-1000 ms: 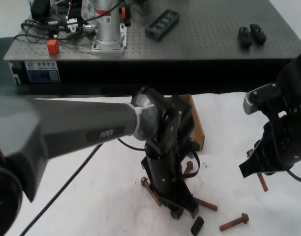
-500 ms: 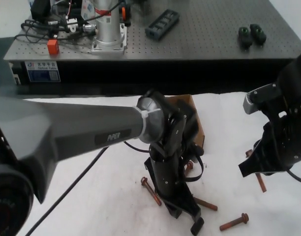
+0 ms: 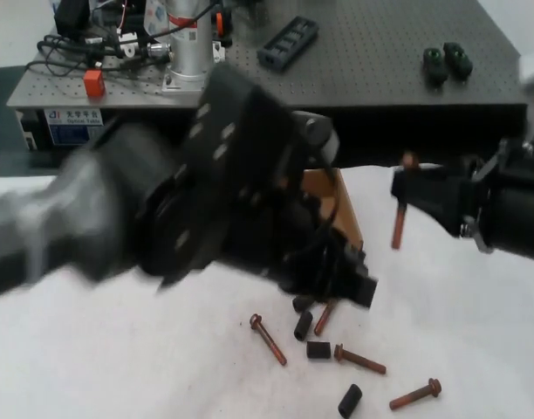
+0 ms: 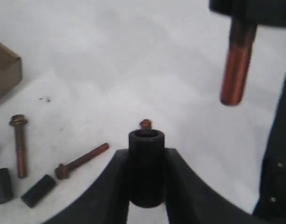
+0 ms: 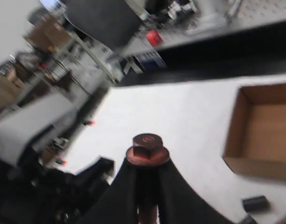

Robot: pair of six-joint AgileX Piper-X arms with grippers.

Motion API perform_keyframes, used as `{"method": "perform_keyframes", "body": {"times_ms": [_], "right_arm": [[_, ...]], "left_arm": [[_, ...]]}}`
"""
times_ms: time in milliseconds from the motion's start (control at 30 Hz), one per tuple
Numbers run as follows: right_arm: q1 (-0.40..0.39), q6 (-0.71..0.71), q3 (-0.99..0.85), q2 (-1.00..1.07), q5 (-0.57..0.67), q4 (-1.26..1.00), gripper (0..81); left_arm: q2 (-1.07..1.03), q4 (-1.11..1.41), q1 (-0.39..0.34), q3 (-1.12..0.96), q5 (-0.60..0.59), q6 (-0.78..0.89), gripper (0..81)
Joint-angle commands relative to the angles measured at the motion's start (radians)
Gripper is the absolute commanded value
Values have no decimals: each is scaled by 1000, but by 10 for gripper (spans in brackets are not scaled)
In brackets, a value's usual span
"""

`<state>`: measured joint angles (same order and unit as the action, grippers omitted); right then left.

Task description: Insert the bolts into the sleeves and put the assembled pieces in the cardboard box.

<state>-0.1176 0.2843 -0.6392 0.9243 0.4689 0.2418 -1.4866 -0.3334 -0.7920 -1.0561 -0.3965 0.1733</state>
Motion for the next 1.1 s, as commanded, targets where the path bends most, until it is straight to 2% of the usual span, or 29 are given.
{"method": "perform_keyframes", "body": {"times_ms": [0,333,567,667,833,1067], "right_arm": [[-75,219,72,-81,-5,-357,28],[-142,240,72,-75,-10,-384,28],[-142,235,74,-70,-10,-384,28],[-142,231,74,-70,-10,-357,28],[-142,229,74,-70,-10,-322,28],[-142,216,74,-70,-24,-322,28]], "left_arm": [[149,211,1,167,-72,82,7],[228,321,1,195,-110,104,7],[228,333,1,195,-141,104,7],[228,333,1,195,-139,104,7],[228,333,1,195,-53,104,7],[228,333,1,195,-62,73,7]]}}
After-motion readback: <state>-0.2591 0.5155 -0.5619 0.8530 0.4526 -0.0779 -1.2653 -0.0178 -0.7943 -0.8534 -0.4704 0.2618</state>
